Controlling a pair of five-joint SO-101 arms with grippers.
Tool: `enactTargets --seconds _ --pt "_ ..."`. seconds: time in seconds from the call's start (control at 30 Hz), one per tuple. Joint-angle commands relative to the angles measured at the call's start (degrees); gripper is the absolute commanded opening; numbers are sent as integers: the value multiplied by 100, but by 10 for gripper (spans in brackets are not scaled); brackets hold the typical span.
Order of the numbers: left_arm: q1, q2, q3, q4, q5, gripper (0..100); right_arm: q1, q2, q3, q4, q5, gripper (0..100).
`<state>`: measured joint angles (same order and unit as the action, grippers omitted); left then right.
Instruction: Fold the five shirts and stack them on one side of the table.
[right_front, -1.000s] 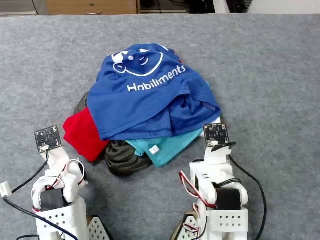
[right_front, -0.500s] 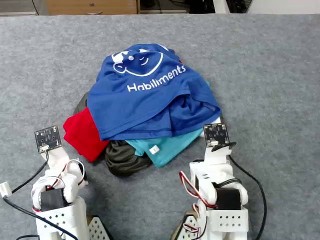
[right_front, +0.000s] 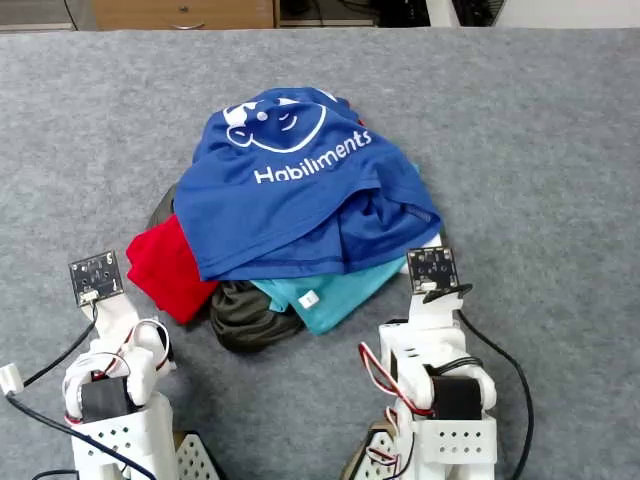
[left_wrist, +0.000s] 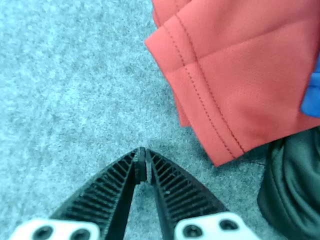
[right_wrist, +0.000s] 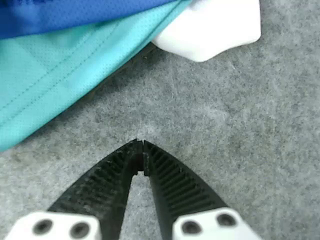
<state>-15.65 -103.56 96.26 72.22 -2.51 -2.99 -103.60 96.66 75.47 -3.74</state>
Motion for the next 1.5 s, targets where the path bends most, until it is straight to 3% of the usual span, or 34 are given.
enactTargets --seconds 0.0,0.57,0.73,0.97,1.2,1.47 --pt "62 -40 62 35 0 18 -84 -611 4 26 35 3" --pt "316 -40 -475 26 -26 18 -84 -611 4 26 35 3" --pt "343 -31 -607 -9 -448 18 -84 -611 4 26 35 3" --pt "721 154 -2286 44 -633 18 -84 -611 4 26 35 3" --pt "1662 1991 -4211 1029 -624 18 -84 -611 4 26 35 3" --pt "2286 4787 -6312 1143 -677 18 -84 -611 4 26 35 3"
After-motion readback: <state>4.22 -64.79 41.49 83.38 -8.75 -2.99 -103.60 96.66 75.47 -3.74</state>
